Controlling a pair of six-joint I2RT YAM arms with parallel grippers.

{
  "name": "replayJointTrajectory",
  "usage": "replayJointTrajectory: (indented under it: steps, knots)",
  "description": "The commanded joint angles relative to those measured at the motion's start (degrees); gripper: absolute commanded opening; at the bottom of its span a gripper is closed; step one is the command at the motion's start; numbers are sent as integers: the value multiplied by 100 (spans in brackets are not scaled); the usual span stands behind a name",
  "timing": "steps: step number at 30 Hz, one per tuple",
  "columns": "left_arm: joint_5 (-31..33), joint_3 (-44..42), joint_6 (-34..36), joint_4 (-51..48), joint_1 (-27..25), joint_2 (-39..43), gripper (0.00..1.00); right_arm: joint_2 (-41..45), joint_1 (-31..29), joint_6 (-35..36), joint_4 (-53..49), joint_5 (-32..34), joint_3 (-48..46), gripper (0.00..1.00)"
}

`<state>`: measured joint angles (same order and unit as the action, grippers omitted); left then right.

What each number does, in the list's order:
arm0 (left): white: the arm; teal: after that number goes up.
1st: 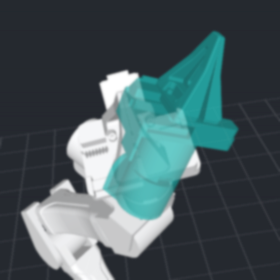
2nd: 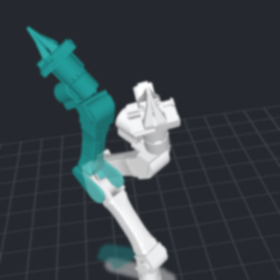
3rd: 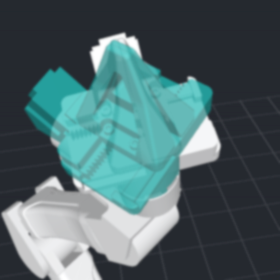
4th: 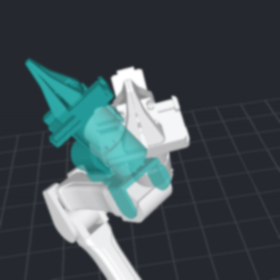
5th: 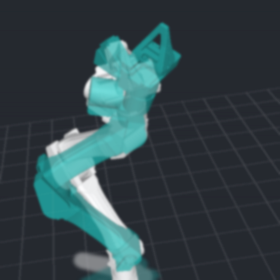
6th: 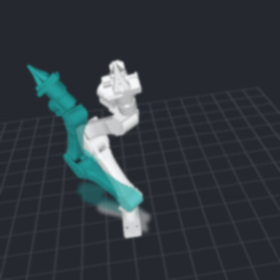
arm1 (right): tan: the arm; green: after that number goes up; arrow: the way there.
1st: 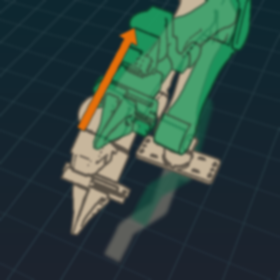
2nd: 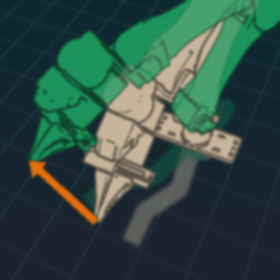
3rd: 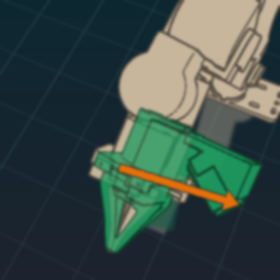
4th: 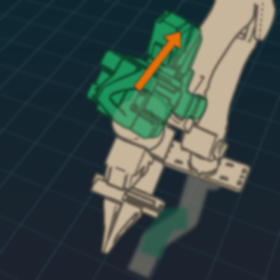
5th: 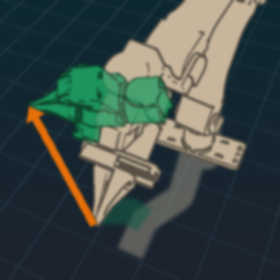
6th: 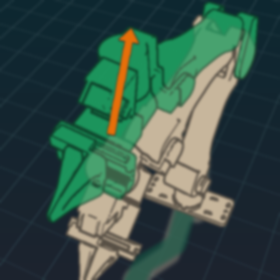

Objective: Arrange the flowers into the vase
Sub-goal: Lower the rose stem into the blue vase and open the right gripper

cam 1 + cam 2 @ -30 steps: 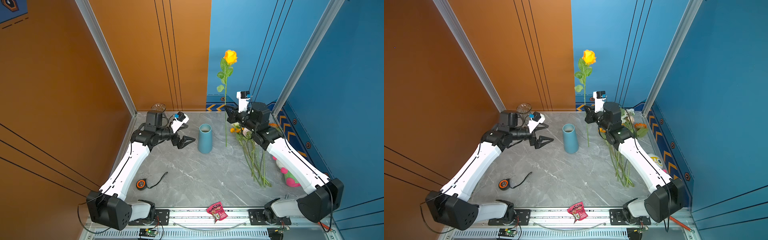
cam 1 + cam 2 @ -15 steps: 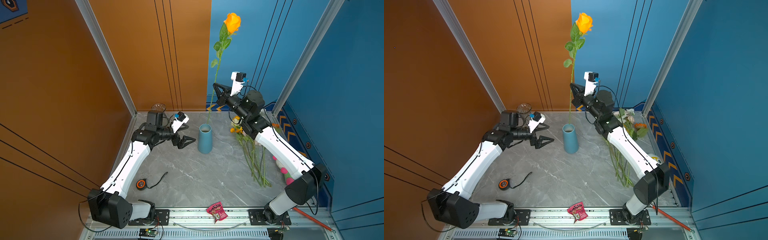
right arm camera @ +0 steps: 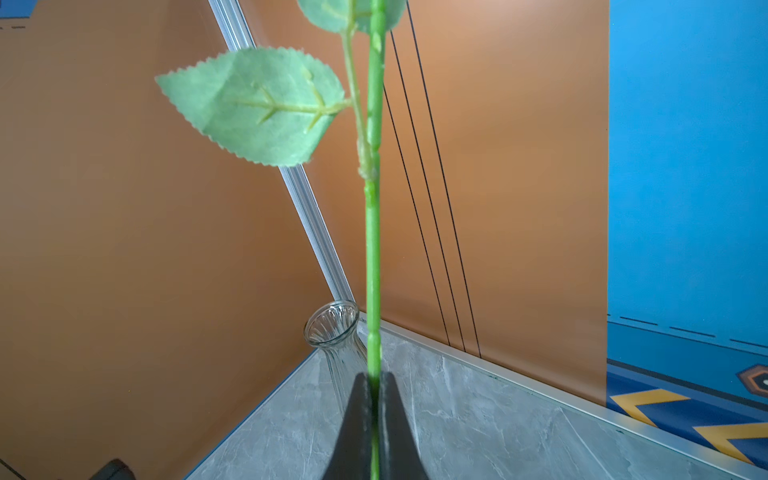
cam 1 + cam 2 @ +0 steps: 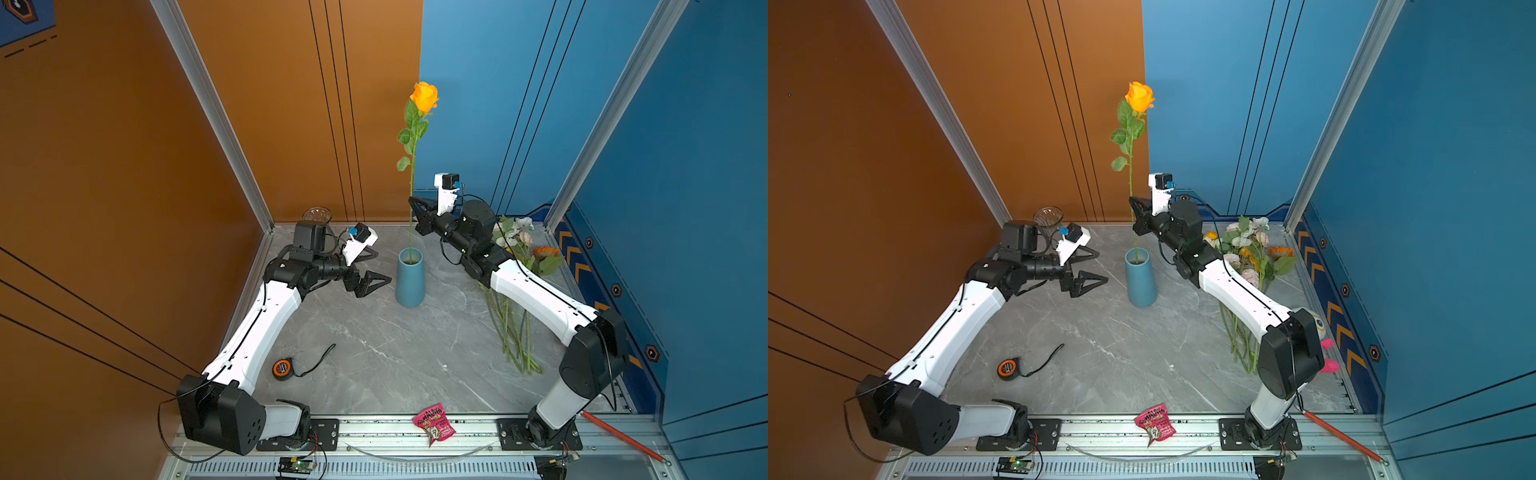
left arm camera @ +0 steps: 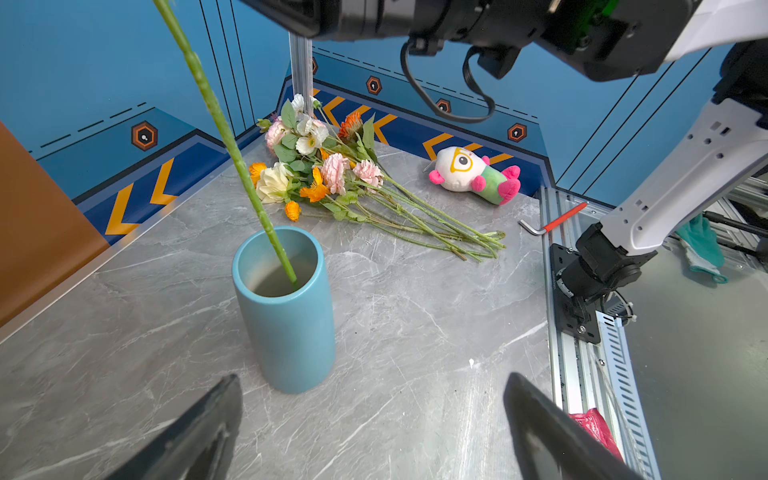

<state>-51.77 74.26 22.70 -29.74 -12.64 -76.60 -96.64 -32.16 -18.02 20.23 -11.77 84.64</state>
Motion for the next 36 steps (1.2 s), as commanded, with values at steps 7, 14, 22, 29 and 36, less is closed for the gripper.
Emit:
replayJointTrajectory:
  steps: [7, 14, 22, 29, 36]
  knots:
    - [-281, 38, -20, 56, 61, -100, 98, -106, -176, 39, 646, 140, -937, 0]
    - [-290, 45, -38, 57, 37, -134, 98, -187, -252, -28, 709, 139, -1280, 0]
    - [-309, 47, -37, 61, -17, -138, 98, -134, -264, 27, 564, 218, -1404, 4]
    - [-315, 43, -42, 62, -45, -136, 98, -52, -262, 79, 387, 235, -1424, 9]
    - [-321, 40, -51, 58, -53, -194, 98, 105, -260, 127, 196, 281, -1468, 26]
